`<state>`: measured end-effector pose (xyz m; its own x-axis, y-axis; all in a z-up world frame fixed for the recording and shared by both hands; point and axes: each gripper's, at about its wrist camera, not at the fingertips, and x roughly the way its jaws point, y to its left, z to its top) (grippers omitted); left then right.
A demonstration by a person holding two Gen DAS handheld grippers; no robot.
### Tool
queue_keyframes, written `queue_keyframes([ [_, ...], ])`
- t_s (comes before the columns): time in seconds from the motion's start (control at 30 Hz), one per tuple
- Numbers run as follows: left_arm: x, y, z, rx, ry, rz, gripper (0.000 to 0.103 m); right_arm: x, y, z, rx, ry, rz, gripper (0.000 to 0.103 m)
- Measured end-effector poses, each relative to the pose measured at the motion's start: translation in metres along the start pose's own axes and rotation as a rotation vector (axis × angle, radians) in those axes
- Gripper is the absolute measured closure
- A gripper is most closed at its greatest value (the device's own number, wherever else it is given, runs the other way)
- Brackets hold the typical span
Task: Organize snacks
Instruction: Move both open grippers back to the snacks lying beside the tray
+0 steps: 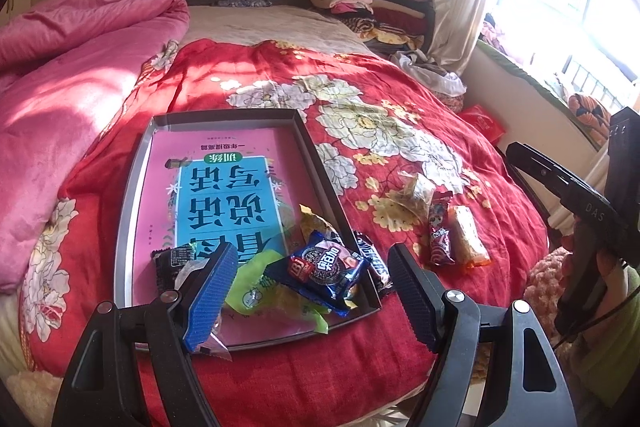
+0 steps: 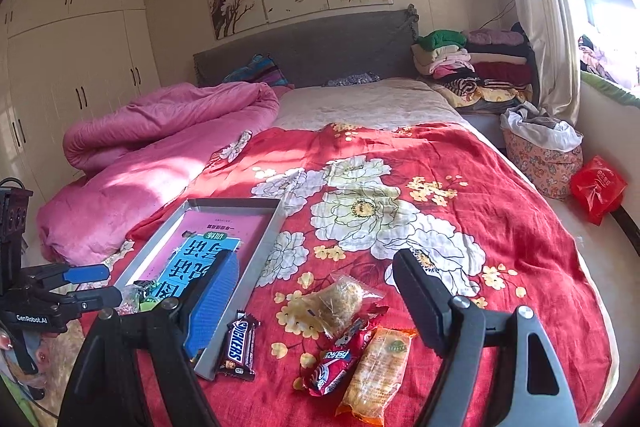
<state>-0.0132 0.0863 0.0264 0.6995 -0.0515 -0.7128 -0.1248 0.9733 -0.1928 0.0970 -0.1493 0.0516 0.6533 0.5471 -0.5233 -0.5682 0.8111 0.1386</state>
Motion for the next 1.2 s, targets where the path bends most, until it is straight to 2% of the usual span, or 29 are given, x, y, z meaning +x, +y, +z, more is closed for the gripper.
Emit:
queue_keyframes([
  [0.5,0.025,-0.058,-0.007,0.077,0.104,-0.069,0.025,-0.007,-0.016,-0.002,0.024,0.014,-0.033,0.024],
  [0.7,0.041,-0.076,-0.013,0.052,0.18,-0.124,0.025,-0.009,-0.026,-0.004,0.052,0.017,-0.034,0.024],
  [1.0,0.07,-0.088,-0.013,-0.021,0.295,-0.113,0.025,0.002,-0.041,-0.011,0.086,0.093,-0.051,0.024],
  [1.2,0.088,-0.094,-0.013,-0.052,0.364,-0.097,0.025,0.004,-0.05,-0.015,0.115,0.107,-0.055,0.024],
])
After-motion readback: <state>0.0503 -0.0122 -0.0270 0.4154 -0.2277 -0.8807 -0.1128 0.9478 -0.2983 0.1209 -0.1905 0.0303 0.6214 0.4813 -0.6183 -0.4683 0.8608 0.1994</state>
